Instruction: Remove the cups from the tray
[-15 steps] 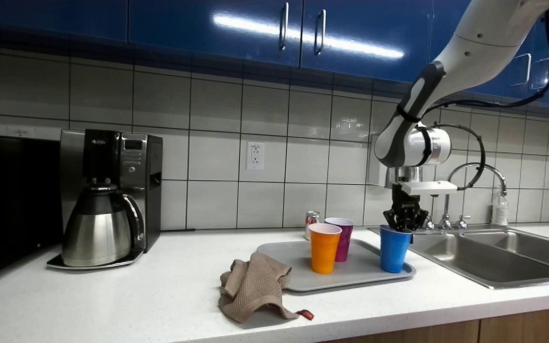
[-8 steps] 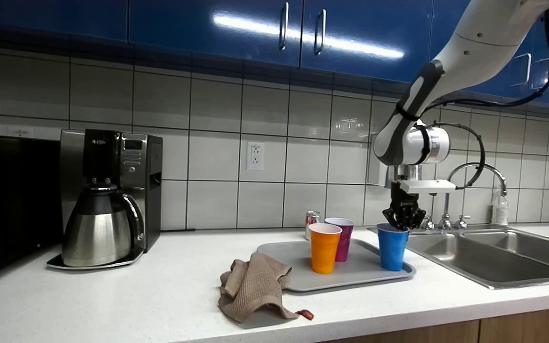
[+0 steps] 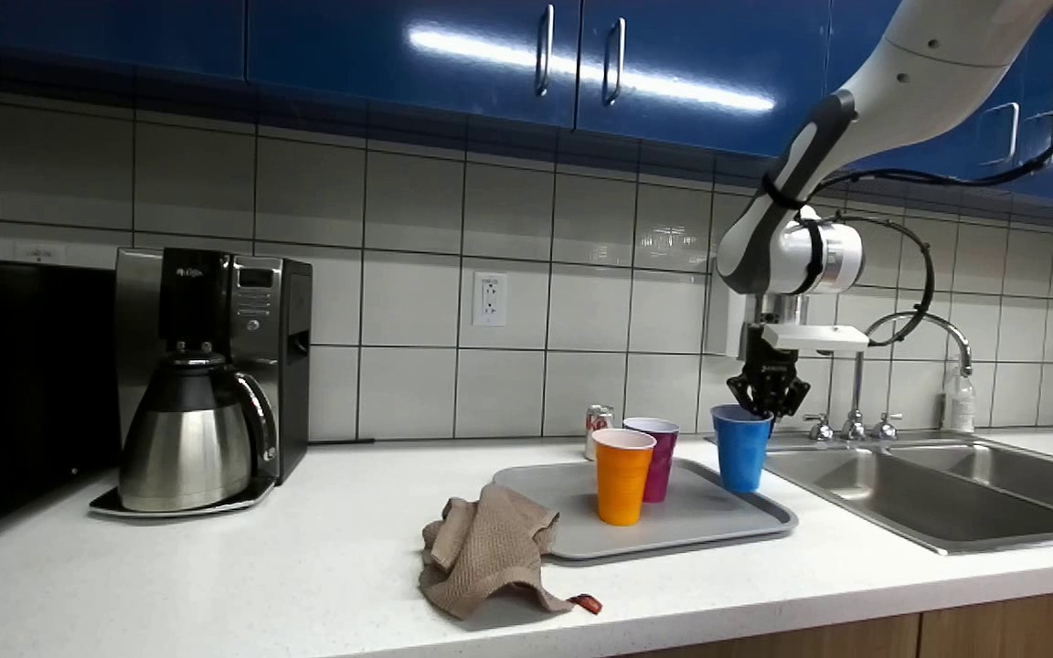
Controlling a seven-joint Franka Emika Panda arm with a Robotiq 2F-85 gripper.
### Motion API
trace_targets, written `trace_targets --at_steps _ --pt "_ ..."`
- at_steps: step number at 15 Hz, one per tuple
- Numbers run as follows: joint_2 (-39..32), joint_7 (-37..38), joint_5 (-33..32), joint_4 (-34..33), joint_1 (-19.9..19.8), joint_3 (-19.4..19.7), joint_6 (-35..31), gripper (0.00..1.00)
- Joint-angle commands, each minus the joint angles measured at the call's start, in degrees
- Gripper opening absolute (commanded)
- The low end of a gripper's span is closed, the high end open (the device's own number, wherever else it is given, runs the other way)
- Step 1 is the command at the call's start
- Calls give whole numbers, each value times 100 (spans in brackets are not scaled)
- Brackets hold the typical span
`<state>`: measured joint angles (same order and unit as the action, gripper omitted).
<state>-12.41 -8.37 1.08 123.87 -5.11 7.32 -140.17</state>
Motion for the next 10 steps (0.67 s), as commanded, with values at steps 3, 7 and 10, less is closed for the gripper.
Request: trace_targets --at_steps 3,7,10 --pt "529 -169 274 138 -189 -66 -49 1" --pt "695 -160 260 165 -308 38 -61 1" --pt "745 -181 261 180 -413 127 -67 1"
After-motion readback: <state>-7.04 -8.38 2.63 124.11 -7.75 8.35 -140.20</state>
